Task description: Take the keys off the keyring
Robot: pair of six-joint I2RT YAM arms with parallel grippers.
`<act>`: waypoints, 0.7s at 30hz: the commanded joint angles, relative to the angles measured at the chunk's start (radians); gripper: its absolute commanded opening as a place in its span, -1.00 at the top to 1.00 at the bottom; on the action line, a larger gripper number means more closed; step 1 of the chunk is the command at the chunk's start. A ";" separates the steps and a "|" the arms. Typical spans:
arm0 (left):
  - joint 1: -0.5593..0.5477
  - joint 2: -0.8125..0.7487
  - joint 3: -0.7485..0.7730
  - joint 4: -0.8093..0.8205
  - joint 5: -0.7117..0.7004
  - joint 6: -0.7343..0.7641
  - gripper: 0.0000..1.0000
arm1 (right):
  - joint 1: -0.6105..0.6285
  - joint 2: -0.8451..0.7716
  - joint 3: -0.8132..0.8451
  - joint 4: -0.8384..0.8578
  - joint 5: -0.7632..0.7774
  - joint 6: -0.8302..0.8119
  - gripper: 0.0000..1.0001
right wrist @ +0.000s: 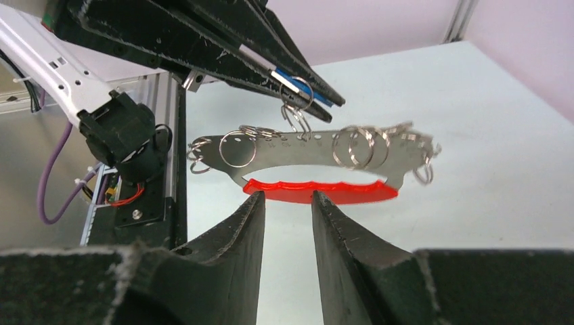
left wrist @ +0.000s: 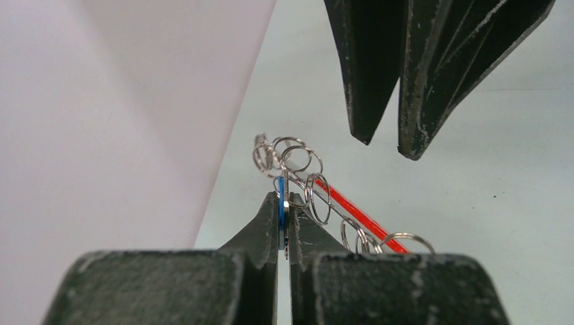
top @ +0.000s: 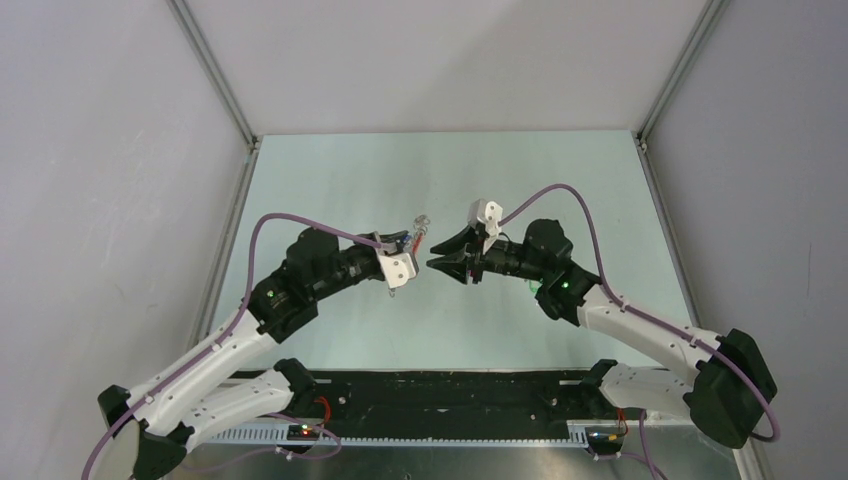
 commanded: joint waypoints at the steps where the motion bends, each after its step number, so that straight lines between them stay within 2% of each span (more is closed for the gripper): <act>1: 0.009 -0.027 0.030 0.066 0.019 -0.014 1.00 | -0.003 -0.014 0.003 0.108 0.018 -0.019 0.27; 11: 0.009 -0.028 0.030 0.067 0.030 -0.016 1.00 | -0.003 0.035 0.004 0.230 -0.017 0.006 0.32; 21: 0.010 -0.027 0.030 0.066 0.036 -0.015 1.00 | -0.002 0.065 0.019 0.254 -0.040 0.028 0.38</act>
